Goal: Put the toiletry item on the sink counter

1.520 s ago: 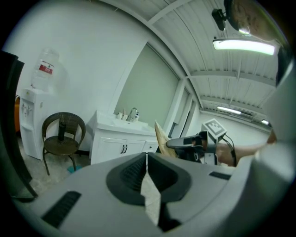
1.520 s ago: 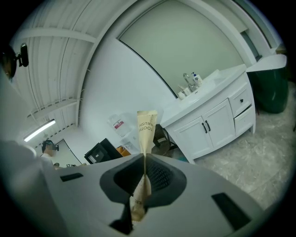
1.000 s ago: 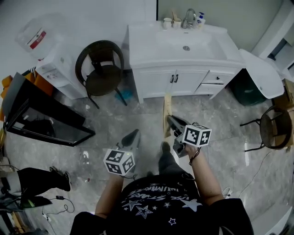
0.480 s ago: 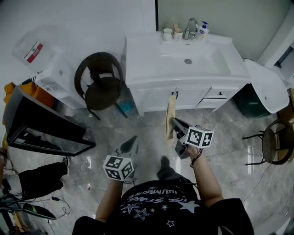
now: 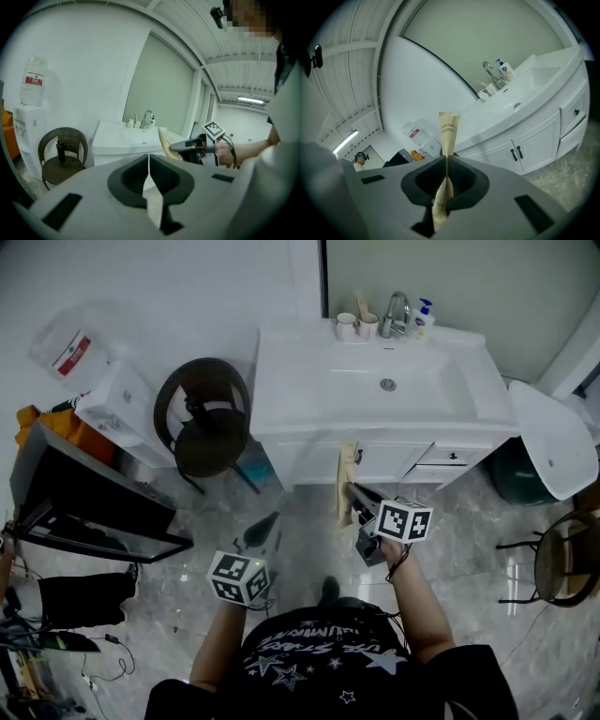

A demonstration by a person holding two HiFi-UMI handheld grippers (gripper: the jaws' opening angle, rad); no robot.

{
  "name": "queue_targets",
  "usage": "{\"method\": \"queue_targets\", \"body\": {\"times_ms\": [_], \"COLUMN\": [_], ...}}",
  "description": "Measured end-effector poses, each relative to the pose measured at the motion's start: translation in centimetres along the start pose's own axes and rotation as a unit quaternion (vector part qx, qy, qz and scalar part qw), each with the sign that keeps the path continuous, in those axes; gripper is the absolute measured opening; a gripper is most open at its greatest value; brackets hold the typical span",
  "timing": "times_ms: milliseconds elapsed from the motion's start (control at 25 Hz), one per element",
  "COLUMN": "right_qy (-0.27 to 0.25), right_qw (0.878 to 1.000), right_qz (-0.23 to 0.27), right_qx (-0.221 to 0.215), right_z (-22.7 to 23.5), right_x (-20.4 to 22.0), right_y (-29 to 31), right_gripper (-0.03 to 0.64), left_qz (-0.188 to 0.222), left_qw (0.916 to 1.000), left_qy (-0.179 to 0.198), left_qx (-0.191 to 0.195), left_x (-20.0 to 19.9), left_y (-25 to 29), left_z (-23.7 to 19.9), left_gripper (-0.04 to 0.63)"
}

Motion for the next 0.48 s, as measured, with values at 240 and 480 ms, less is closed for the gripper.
{"method": "queue_targets", "body": {"times_ms": [240, 480], "right_qy": [-0.012, -0.011], "right_qw": [1.000, 1.000], "right_qz": [-0.002, -0.010], "right_qx": [-0.010, -0.016], "right_z": [1.1, 1.5], "right_x": [-2.2, -2.5], "right_y": [0.3, 0.3], "right_gripper": [0.026, 0.026], "left_qz": [0.020, 0.013], "left_qw": [0.9996, 0.9993], "left_qy": [-0.017, -0.026], "left_qx": [-0.010, -0.023], "left_x": [-1.4, -1.3], "left_y": [1.3, 1.4], "left_z": [0.7, 0.8], "left_gripper": [0.020, 0.020]}}
Point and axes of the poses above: the fingertips, and each gripper's own axes: y forward along the fingers, z to its right, x out of its underside, the point moved 10 cm from there along -y, backward along the fingers, and after that the axes turned 13 degrees about -z, right-handed, at the moved point
